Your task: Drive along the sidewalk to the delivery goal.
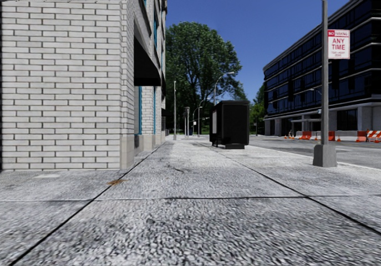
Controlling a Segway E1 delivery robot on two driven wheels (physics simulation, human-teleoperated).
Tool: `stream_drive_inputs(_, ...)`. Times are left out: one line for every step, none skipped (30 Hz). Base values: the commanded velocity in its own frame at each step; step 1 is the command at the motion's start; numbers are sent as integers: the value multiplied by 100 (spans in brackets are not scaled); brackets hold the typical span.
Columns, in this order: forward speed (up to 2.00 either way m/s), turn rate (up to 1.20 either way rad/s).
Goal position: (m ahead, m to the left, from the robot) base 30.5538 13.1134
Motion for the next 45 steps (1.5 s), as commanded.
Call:
stream_drive_inputs(200, 19)
stream_drive_inputs(200, 19)
stream_drive_inputs(200, 19)
stream_drive_inputs(200, 19)
stream_drive_inputs(200, 19)
stream_drive_inputs(200, 19)
stream_drive_inputs(200, 19)
stream_drive_inputs(200, 19)
stream_drive_inputs(200, 19)
stream_drive_inputs(200, 19)
stream_drive_inputs(200, 19)
stream_drive_inputs(200, 19)
stream_drive_inputs(200, 19)
stream_drive_inputs(200, 19)
stream_drive_inputs(200, 19)
stream_drive_inputs(200, 19)
stream_drive_inputs(200, 19)
stream_drive_inputs(200, 19)
stream_drive_inputs(200, 19)
stream_drive_inputs(200, 19)
stream_drive_inputs(200, 19)
stream_drive_inputs(200, 19)
stream_drive_inputs(200, 21)
stream_drive_inputs(200, 21)
stream_drive_inputs(200, 22)
stream_drive_inputs(200, 22)
stream_drive_inputs(200, 22)
stream_drive_inputs(200, 22)
stream_drive_inputs(200, 22)
stream_drive_inputs(200, 22)
stream_drive_inputs(200, 22)
stream_drive_inputs(200, 21)
stream_drive_inputs(200, 21)
stream_drive_inputs(200, 1)
stream_drive_inputs(200, 0)
stream_drive_inputs(200, 0)
stream_drive_inputs(200, 0)
stream_drive_inputs(200, 0)
stream_drive_inputs(200, 0)
stream_drive_inputs(200, 0)
stream_drive_inputs(200, 0)
stream_drive_inputs(200, 0)
stream_drive_inputs(200, 0)
stream_drive_inputs(200, 0)
stream_drive_inputs(200, 0)
